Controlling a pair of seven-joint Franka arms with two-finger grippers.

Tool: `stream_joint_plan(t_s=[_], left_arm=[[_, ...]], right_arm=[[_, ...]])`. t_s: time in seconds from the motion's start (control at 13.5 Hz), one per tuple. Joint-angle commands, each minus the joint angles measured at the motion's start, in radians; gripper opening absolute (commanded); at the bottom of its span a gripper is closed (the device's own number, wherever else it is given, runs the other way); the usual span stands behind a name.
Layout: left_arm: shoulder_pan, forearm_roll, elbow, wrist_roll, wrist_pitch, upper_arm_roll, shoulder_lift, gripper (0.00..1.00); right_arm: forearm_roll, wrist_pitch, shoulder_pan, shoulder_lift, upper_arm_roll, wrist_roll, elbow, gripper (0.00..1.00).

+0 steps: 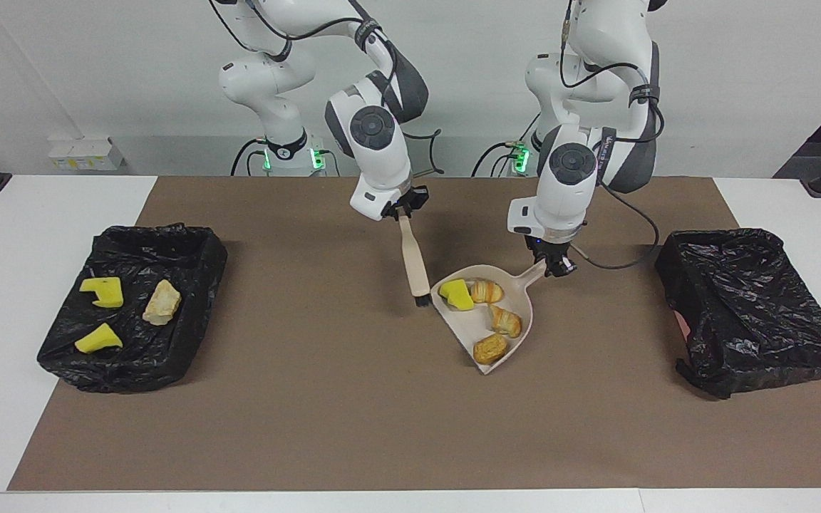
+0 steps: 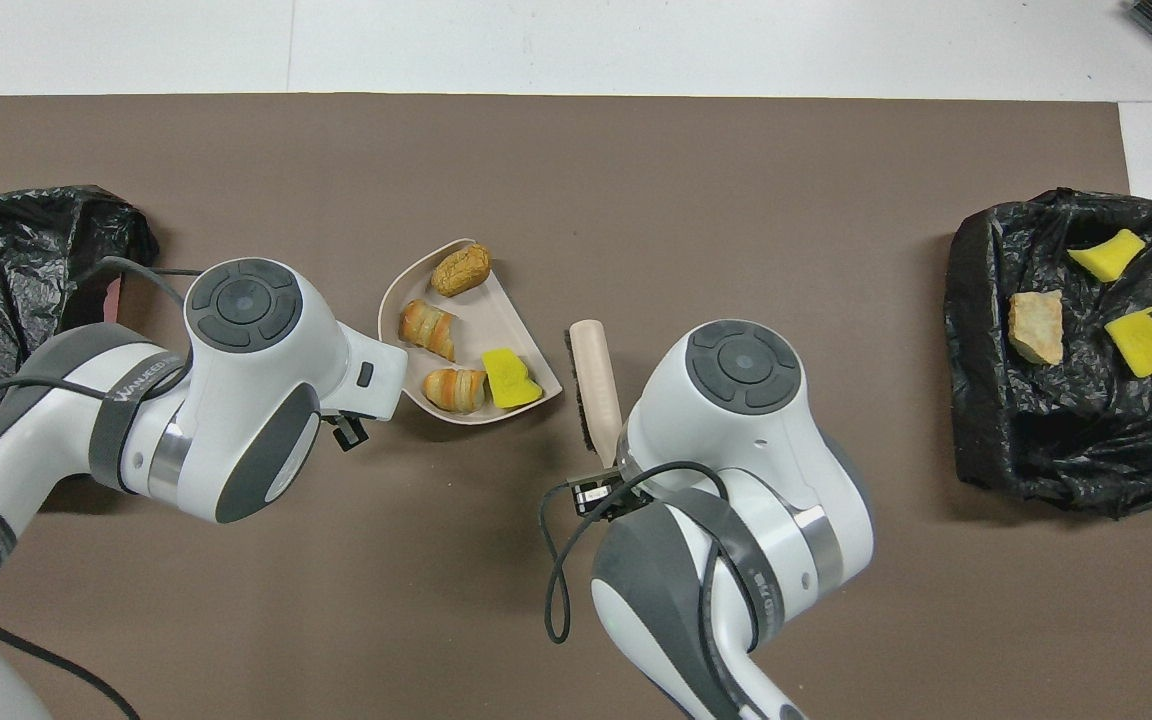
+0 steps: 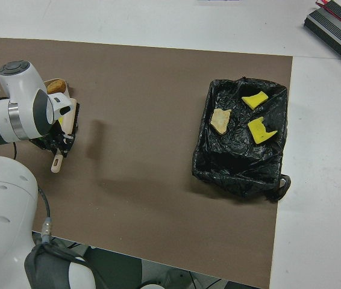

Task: Sweep and dump trash in bin
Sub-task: 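Carry the dustpan with the left gripper over the black bag nearest it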

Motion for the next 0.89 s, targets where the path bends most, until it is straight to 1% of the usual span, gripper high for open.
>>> stream_joint_plan(t_s=[0.0,0.15,0.22,0.3,0.37,0.52,0.59,0.66,0.81], left_arm=[[0.04,-0.048,-0.02,-0.104,0.003,-0.003,-0.065,0.0],[0.084,-0.149,-0.021,-0.105,0.004,-0.003,-0.085,0.0],[0.103,-0.164,-0.02,-0.103,0.009,-0.003,-0.094,0.0],[0.127,-0.166,-0.02,-0.098,0.012,-0.003,-0.104,0.0],[0.135,-0.166,-0.021,-0.095,0.006,-0.003,-0.111,0.0],[0.135,-0.166,-0.055,-0.085,0.009,-0.002,-0.125,0.0],[0.139,-0.166,-0.072,-0.085,0.02,-0.002,-0.122,0.0],[0.176,-0.166,-0.07,-0.08,0.021,-0.002,-0.119,0.0],[0.213,-0.166,-0.061,-0.069,0.049,-0.003,-0.124,0.0]], right_arm=[[-0.03,-0.01,0.01,-0.06,0.016,0.05,-0.044,0.0],[-0.038,0.005,0.052,-0.103,0.016,0.104,-0.107,0.0],[-0.038,0.036,0.072,-0.124,0.016,0.156,-0.145,0.0],[-0.041,0.06,0.114,-0.131,0.016,0.219,-0.168,0.0],[-0.057,0.08,0.149,-0.128,0.016,0.277,-0.178,0.0],[-0.082,0.151,0.201,-0.117,0.018,0.365,-0.208,0.0],[-0.084,0.183,0.208,-0.111,0.018,0.371,-0.224,0.0],[-0.084,0.201,0.218,-0.1,0.018,0.38,-0.228,0.0],[-0.114,0.263,0.284,-0.041,0.018,0.479,-0.229,0.0]])
